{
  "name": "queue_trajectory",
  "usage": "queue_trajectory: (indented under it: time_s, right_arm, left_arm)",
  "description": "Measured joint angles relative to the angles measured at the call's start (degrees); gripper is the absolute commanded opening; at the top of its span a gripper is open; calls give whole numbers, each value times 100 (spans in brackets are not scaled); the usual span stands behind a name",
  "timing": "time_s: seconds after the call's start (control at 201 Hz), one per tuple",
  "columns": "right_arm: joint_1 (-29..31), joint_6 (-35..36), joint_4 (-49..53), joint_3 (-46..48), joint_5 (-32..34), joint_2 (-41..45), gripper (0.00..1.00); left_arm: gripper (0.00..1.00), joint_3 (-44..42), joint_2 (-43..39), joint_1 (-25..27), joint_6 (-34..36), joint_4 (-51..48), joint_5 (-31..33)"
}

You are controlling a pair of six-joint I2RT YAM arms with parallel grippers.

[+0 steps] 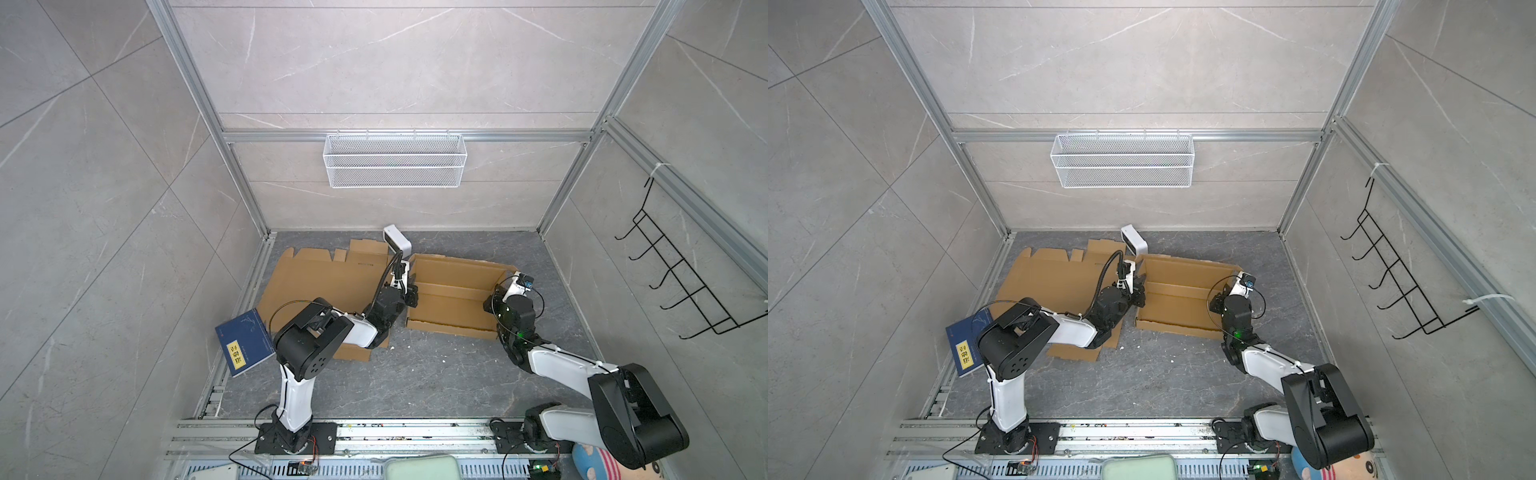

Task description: Fold the paper box

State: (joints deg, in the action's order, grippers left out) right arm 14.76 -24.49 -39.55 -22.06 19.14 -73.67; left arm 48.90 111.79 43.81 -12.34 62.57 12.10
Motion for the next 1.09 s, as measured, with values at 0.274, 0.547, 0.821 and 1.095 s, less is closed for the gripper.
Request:
queue_trajectory:
  time_s: [0.274, 0.547, 0.821, 1.095]
  right_arm:
    - [28, -122, 533, -2, -72, 313, 0]
    - [39, -151, 1158, -127, -136, 560, 0]
    - [39, -350, 1213, -140, -72, 553, 0]
    - [44, -599, 1180, -85, 125, 553, 0]
  left_arm:
    - [0, -330, -2, 46, 330, 474, -20]
    - [0, -444, 33, 111, 420, 713, 90]
    - [0, 61, 0, 247, 236, -127, 496]
    - [0, 203, 83, 573, 205, -264, 1187]
